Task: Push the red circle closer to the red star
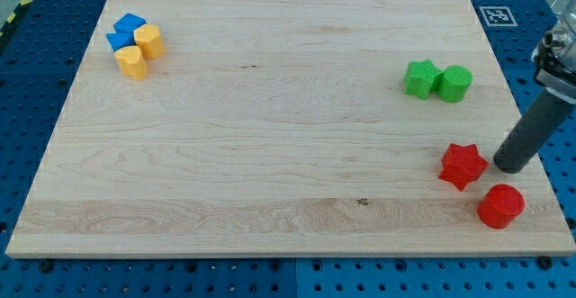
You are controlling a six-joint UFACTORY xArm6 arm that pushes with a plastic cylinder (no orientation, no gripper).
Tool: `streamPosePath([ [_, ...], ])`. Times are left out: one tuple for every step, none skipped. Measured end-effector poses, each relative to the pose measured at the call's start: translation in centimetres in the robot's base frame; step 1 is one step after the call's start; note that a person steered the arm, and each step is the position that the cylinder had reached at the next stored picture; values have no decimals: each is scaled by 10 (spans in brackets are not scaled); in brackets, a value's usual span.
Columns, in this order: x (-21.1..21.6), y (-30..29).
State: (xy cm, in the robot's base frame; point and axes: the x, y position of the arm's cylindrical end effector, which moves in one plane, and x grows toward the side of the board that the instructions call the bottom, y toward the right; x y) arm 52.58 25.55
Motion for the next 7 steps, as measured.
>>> streamPosePath([
  [-3, 13],
  [7, 29],
  [38, 29],
  [49, 29],
  [51, 29],
  [66, 17],
  [79, 5],
])
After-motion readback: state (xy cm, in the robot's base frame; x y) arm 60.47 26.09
